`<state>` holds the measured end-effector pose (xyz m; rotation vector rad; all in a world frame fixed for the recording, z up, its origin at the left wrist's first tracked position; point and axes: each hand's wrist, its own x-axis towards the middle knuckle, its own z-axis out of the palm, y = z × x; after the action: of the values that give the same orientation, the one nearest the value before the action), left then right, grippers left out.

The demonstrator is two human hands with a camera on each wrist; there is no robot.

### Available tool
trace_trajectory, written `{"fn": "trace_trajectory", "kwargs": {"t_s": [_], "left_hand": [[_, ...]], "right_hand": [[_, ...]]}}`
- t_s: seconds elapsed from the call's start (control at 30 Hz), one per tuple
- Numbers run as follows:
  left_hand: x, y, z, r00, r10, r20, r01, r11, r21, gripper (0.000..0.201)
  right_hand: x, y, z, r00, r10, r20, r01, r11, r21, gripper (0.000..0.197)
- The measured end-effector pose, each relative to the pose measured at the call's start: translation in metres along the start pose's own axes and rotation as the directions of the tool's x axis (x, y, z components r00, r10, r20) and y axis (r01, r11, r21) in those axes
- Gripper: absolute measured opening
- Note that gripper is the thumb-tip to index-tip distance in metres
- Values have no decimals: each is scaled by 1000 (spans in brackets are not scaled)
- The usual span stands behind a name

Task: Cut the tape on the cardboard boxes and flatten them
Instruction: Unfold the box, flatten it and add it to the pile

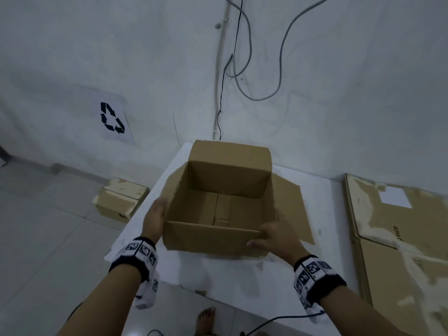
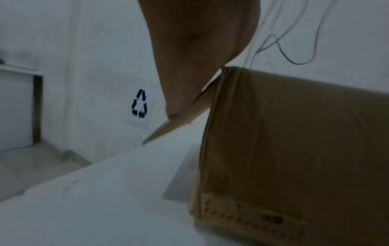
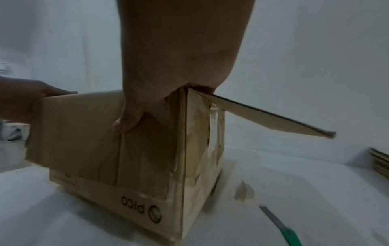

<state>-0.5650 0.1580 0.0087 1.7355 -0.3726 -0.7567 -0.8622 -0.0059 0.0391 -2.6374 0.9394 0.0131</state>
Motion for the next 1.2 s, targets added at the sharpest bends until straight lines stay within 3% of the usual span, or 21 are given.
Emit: {"fn": "trace_trajectory", "kwargs": {"t_s": [0.03,0.07,0.1,0.13,0.2,0.27,0.3,0.33,0.4,0.53,0.6,0.67,0.8,0.87,0.93,1.0,1.03,1.1,1.2], "left_hand": [[-5,7,-3,982,76,-173,-73,997,26,45],[-3,8,-7,924,133,-359,-120,991,57,39],[-4,15,-10,874,125,-470,-95,992,88,37],[-1,13,-11,861,67,-505,-14,994,109,36],[2,11,-7,902,-125,-413,188,975,116,42],[-8,12,7,926,-336,-173,333,942,-51,64],[-13,9,16,903,-428,-39,417,895,-156,78],[-17,9,25,879,-469,82,474,845,-249,86],[-28,15,38,869,-438,230,493,807,-326,87],[-32,32,45,902,-273,334,394,836,-381,76],[-26,41,33,923,-257,286,353,859,-371,69],[-16,50,11,936,-279,214,337,886,-320,79],[-20,91,-8,940,-79,332,228,869,-440,63],[-35,117,9,933,80,350,61,926,-374,52],[-48,131,41,899,245,364,-214,969,-123,37],[-54,124,78,868,298,397,-427,856,292,58],[-59,122,94,884,296,363,-443,777,447,78],[-62,112,114,933,267,242,-358,766,534,110],[-45,100,122,971,179,160,-236,839,490,141]], "right_hand": [[3,-6,-6,999,-16,-35,17,999,33,52],[7,-12,-14,998,-22,-61,26,997,66,55],[11,-22,-24,997,-20,-80,29,993,114,56],[14,-32,-35,994,-9,-105,30,981,194,57],[19,-50,-53,986,65,-151,5,906,423,58],[23,-64,-67,969,176,-175,-42,811,584,44],[24,-67,-72,961,219,-171,-60,766,640,32],[24,-70,-76,952,261,-157,-83,718,691,26],[28,-69,-76,928,356,-113,-139,610,780,41],[29,-68,-69,893,449,-23,-176,396,901,52],[28,-63,-64,876,483,2,-191,342,920,44],[26,-57,-59,846,530,52,-221,260,940,34],[28,-45,-44,817,574,59,-243,251,937,53],[32,-44,-44,813,581,42,-245,275,930,57],[35,-43,-44,805,591,42,-264,294,918,59],[35,-42,-44,800,599,43,-289,320,902,60],[34,-41,-44,795,605,45,-307,338,890,60],[33,-37,-42,785,617,53,-341,359,869,65],[25,-33,-43,793,598,112,-320,253,913,82]]}}
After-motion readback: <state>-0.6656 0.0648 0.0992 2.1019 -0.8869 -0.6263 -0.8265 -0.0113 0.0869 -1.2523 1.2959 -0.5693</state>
